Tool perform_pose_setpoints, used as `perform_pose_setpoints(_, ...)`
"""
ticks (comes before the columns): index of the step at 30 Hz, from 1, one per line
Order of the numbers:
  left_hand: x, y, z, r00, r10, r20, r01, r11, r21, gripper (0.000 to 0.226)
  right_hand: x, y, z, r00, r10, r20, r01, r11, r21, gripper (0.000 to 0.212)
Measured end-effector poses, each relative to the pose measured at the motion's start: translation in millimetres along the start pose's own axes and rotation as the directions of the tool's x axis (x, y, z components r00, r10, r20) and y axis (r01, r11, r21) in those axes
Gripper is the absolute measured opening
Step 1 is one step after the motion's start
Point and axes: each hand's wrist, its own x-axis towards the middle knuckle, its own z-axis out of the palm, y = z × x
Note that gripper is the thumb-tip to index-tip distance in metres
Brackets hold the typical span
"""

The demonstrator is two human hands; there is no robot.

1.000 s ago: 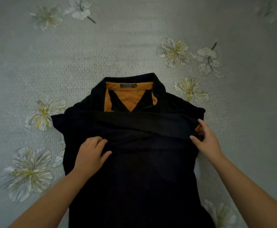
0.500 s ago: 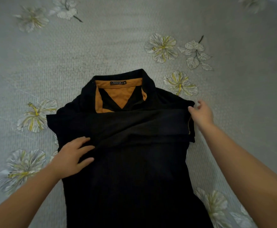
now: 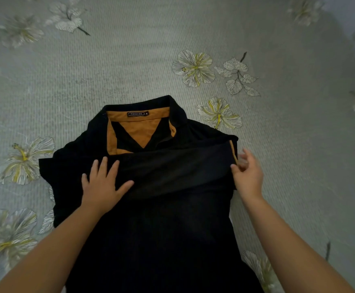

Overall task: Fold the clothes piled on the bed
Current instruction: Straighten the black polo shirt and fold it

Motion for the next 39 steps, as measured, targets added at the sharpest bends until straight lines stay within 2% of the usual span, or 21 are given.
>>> perform_pose_setpoints(3,-6,2,5,1.000,-0.007,0.025,0.006,0.998,0.067,0.085,10,2,-17,0.998,-0.048,-0.035,0.048,0.999,0.009,0.057)
perform_pose_setpoints(5,-8,2,7,1.000,-0.015,0.023,0.013,0.997,0.080,0.090,9,9,-20,0.998,-0.048,0.041,0.049,0.999,-0.023,0.058)
perform_pose_setpoints(7,-8,2,9,0.999,-0.020,0.027,0.018,0.996,0.091,0.092,5,22,-16,0.991,-0.027,0.134,0.049,0.985,-0.163,0.054)
perform_pose_setpoints(9,-7,2,10,1.000,-0.016,0.026,0.014,0.996,0.088,0.094,-1,26,-14,0.993,-0.010,0.118,0.042,0.962,-0.268,0.050)
perform_pose_setpoints(10,-7,2,10,1.000,-0.015,0.017,0.013,0.997,0.077,0.096,-5,19,-13,0.997,-0.054,0.061,0.070,0.952,-0.298,0.048)
perform_pose_setpoints(12,-8,0,8,1.000,-0.016,-0.019,0.017,0.999,0.030,0.104,-11,2,-4,0.952,-0.306,-0.009,0.277,0.871,-0.405,0.040)
perform_pose_setpoints(13,-9,-1,8,0.999,-0.020,-0.040,0.020,1.000,0.010,0.105,-14,-4,5,0.898,-0.439,0.031,0.398,0.779,-0.485,0.039)
perform_pose_setpoints(15,-9,-3,9,0.996,-0.044,-0.074,0.044,0.999,-0.012,0.102,-19,-12,31,0.783,-0.549,0.292,0.603,0.558,-0.570,0.045)
perform_pose_setpoints(17,-7,-7,9,0.990,-0.110,-0.085,0.107,0.994,-0.035,0.094,-15,-11,50,0.697,-0.489,0.524,0.712,0.389,-0.584,0.053)
perform_pose_setpoints(18,-6,-11,9,0.986,-0.144,-0.083,0.141,0.989,-0.038,0.089,-9,-7,54,0.690,-0.426,0.585,0.723,0.381,-0.576,0.059)
perform_pose_setpoints(20,-4,-25,10,0.977,-0.185,-0.108,0.183,0.983,-0.029,0.089,7,6,51,0.723,-0.345,0.598,0.689,0.415,-0.594,0.067)
perform_pose_setpoints(24,-4,-64,8,0.956,-0.229,-0.184,0.218,0.973,-0.077,0.098,20,21,38,0.797,-0.346,0.496,0.604,0.480,-0.636,0.074)
perform_pose_setpoints(28,2,-78,10,0.957,-0.209,-0.200,0.192,0.976,-0.099,0.086,24,28,34,0.838,-0.368,0.402,0.543,0.625,-0.561,0.079)
perform_pose_setpoints(30,4,-80,9,0.953,-0.208,-0.220,0.170,0.969,-0.180,0.071,25,33,30,0.881,-0.362,0.305,0.471,0.736,-0.487,0.078)
perform_pose_setpoints(32,-3,-84,9,0.937,-0.211,-0.279,0.124,0.946,-0.300,0.066,19,45,18,0.936,-0.253,0.243,0.338,0.834,-0.436,0.078)
perform_pose_setpoints(35,-42,-79,22,0.890,-0.278,-0.360,0.095,0.888,-0.450,0.060,-13,67,-4,0.943,-0.234,0.238,0.309,0.882,-0.356,0.078)
perform_pose_setpoints(38,-109,-65,56,0.860,-0.359,-0.363,0.095,0.811,-0.577,0.058,-68,85,-22,0.955,-0.177,0.236,0.246,0.919,-0.308,0.079)
perform_pose_setpoints(39,-133,-60,66,0.839,-0.422,-0.343,0.114,0.753,-0.648,0.056,-89,93,-27,0.953,-0.172,0.249,0.247,0.917,-0.313,0.079)
